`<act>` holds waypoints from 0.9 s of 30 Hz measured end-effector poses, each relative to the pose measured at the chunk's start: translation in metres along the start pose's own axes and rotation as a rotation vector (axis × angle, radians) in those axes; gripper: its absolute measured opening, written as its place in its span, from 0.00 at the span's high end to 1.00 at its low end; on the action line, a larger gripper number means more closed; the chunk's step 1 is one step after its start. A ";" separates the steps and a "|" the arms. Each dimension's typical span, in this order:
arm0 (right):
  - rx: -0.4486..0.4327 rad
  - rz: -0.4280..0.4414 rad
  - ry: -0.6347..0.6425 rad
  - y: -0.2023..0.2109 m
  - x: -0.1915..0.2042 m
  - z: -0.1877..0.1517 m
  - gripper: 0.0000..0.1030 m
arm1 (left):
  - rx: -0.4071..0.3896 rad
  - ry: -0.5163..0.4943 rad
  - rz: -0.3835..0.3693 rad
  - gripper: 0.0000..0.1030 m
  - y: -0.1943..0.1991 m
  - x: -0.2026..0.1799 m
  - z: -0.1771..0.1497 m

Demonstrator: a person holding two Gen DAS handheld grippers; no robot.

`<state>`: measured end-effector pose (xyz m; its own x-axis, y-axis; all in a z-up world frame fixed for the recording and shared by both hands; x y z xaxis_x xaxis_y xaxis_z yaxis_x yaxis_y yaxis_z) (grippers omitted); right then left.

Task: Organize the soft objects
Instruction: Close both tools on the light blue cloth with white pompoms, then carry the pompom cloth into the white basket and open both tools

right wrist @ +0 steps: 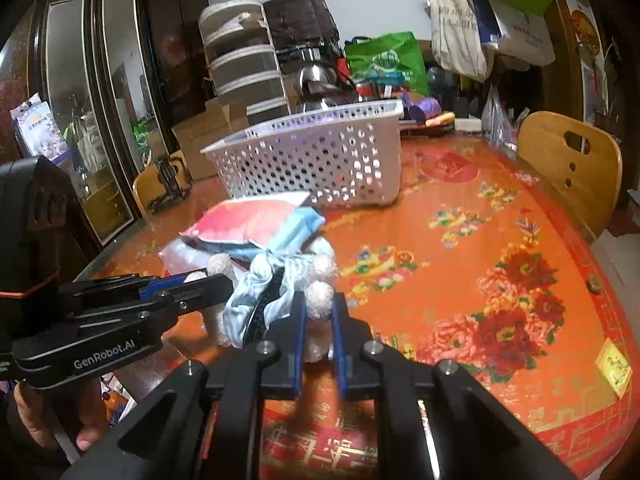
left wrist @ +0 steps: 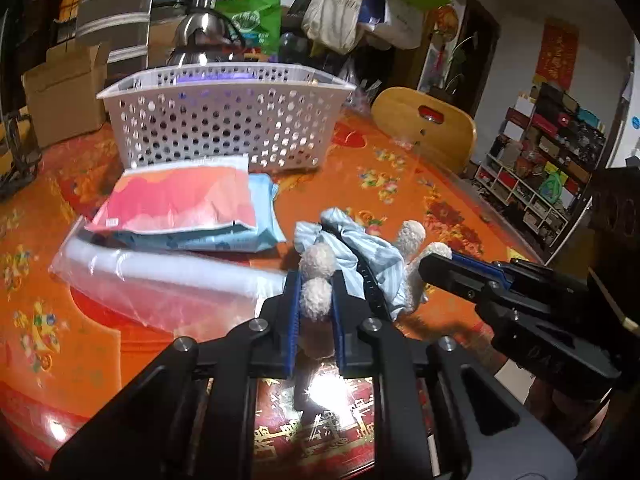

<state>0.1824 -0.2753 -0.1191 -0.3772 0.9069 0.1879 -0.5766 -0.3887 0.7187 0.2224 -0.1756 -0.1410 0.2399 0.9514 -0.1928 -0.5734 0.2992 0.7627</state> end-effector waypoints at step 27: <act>-0.125 0.029 0.119 0.043 0.049 0.099 0.90 | -0.166 0.000 -0.039 0.88 0.088 0.038 0.075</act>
<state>0.2106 -0.2312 -0.0131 -0.4740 0.8721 0.1211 -0.6473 -0.4384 0.6235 0.2396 -0.1186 -0.0345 0.2647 0.9389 -0.2201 -0.6853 0.3437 0.6420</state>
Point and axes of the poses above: each gripper's, at about its wrist camera, not at the fingertips, and y roughly against the way its jaws point, x to its left, z to its top, the point moved 9 cm from there along -y, roughly the way its jaws point, and after that the axes turned 12 degrees about x, right-handed, at the moved point
